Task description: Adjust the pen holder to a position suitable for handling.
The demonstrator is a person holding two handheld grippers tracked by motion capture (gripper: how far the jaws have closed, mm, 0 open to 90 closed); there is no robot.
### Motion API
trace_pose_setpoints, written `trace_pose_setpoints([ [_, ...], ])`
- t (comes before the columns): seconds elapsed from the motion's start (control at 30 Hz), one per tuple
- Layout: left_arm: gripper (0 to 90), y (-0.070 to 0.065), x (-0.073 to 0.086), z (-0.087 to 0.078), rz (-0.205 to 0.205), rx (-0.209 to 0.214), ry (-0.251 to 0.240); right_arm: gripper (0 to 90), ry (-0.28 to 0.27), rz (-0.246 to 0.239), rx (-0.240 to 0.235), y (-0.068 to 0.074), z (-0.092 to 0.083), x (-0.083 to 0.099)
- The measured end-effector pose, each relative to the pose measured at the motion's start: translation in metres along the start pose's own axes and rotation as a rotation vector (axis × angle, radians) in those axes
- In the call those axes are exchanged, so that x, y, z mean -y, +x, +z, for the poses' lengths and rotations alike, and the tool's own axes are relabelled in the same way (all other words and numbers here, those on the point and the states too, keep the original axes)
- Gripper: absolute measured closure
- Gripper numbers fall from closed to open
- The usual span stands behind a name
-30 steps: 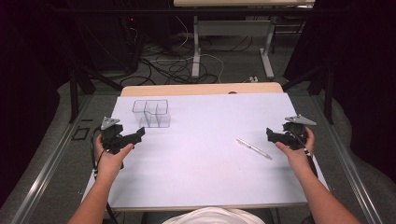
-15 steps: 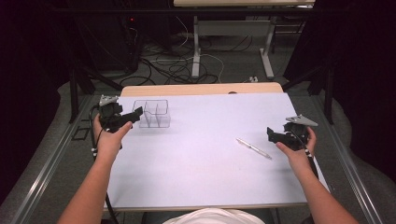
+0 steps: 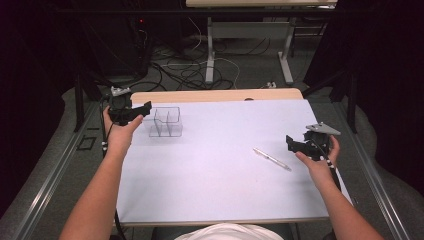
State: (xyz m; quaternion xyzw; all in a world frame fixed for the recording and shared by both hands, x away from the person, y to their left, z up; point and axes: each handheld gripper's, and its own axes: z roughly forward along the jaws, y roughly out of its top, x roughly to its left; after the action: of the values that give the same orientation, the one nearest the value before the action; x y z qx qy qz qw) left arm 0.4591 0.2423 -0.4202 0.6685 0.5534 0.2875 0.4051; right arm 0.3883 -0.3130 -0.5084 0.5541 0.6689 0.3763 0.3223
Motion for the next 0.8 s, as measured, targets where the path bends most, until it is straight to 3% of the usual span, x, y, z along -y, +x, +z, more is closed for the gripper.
trace_pose_setpoints([
  [0.1, 31.3, 0.002, 0.000, 0.006, 0.006, -0.013, 0.013, 13.7, 0.006, -0.008, 0.003, 0.001, 0.001, 0.001],
  [0.17, 32.2, 0.004, -0.001, 0.013, 0.009, -0.047, 0.061, 14.1, 0.007, -0.014, 0.005, 0.001, 0.001, 0.001],
  [0.3, 35.7, 0.007, -0.001, 0.020, -0.002, -0.065, 0.096, 14.1, 0.007, -0.019, -0.010, 0.002, 0.002, 0.002],
  [0.43, 42.3, 0.010, -0.005, 0.028, -0.020, -0.086, 0.185, 14.1, 0.010, -0.021, -0.017, 0.003, 0.002, 0.002],
  [0.53, 45.0, 0.011, -0.006, 0.031, -0.035, -0.090, 0.201, 14.1, 0.020, -0.023, -0.028, 0.005, 0.004, 0.004],
  [0.6, 46.7, 0.011, -0.006, 0.036, -0.050, -0.088, 0.260, 14.1, 0.027, -0.042, -0.035, 0.004, 0.005, 0.004],
  [0.8, 55.4, 0.013, -0.005, 0.046, -0.060, -0.077, 0.308, 14.1, 0.033, -0.024, -0.045, 0.004, 0.005, 0.005],
])
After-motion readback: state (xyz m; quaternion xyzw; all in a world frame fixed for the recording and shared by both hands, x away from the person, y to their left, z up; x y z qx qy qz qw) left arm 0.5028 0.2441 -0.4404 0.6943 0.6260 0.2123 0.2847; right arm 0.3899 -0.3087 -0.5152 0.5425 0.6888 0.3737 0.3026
